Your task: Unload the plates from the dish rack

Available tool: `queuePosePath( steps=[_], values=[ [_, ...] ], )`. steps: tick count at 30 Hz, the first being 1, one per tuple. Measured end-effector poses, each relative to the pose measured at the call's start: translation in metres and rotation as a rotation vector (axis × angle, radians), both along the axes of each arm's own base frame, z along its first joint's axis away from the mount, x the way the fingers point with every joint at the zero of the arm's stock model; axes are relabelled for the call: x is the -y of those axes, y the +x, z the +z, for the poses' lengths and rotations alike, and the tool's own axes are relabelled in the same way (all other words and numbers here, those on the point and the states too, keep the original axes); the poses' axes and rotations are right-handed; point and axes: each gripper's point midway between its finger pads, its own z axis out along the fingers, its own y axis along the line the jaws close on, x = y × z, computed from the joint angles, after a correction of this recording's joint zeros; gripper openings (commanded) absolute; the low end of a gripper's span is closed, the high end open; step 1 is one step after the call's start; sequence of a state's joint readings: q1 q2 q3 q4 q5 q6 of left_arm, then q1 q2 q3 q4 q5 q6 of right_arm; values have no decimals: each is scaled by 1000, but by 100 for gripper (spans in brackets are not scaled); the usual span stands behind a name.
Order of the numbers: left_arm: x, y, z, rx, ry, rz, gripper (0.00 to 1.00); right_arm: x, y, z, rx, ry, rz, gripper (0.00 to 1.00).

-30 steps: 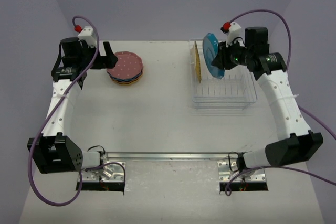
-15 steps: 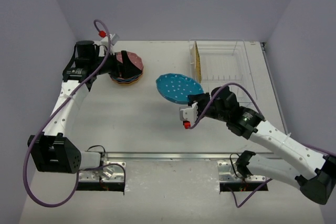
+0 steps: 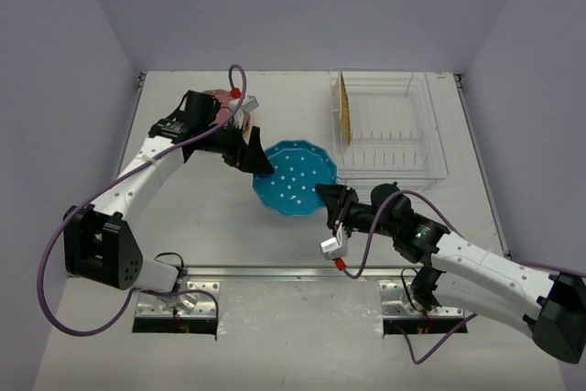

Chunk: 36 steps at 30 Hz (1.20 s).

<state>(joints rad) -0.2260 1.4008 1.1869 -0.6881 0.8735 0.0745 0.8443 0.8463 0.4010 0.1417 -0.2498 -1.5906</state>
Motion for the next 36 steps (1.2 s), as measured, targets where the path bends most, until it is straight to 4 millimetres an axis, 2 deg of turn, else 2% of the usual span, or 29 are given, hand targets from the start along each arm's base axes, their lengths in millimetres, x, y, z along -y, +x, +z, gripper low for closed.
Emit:
queuePosePath(
  steps=[3, 6, 9, 10, 12, 14, 15, 18, 19, 20, 21, 22, 23, 24, 27, 31, 36],
  values=[
    [8, -11, -13, -48, 15, -57, 60, -6, -1, 8, 55, 15, 32, 0],
    [14, -21, -20, -77, 16, -111, 33, -7, -4, -2, 71, -5, 54, 0],
    [16, -30, -25, -125, 4, -134, 15, -7, -7, -15, 106, -30, 82, 0],
    [14, -32, -24, -155, -8, -131, 2, -7, -9, -16, 126, -35, 94, 0],
    [13, -38, -21, -205, -38, -128, 0, -7, -11, -18, 163, -44, 107, 3],
    [12, -39, -18, -212, -56, -135, 0, -7, -12, -17, 198, -38, 117, 21],
    [13, -40, -18, -213, -61, -139, 0, -7, -12, -17, 207, -35, 118, 25],
    [10, -38, -14, -206, -89, -141, 0, -8, -12, -12, 225, -20, 117, 32],
    [8, -36, -12, -204, -104, -137, 0, -8, -11, -10, 230, -13, 115, 40],
    [4, -33, -10, -202, -119, -127, 0, -8, -10, -8, 235, -7, 110, 55],
    [3, -32, -8, -205, -136, -128, 0, -8, -9, -4, 245, 2, 103, 60],
    [-1, -30, -7, -209, -150, -122, 0, -8, -8, 0, 257, 13, 96, 69],
    [-6, -24, -7, -210, -153, -105, 0, -7, -7, 6, 272, 30, 87, 81],
    [-14, -16, -8, -209, -155, -81, 0, -7, -5, 11, 280, 44, 76, 87],
    [-46, 20, -12, -203, -148, 36, 0, -5, -2, 23, 306, 70, 52, 95],
    [-103, 72, -14, -168, -130, 237, 0, -1, 3, 32, 318, 88, 15, 98],
    [-167, 129, -9, -119, -88, 479, 0, 4, 9, 32, 305, 91, -33, 98]
  ],
)
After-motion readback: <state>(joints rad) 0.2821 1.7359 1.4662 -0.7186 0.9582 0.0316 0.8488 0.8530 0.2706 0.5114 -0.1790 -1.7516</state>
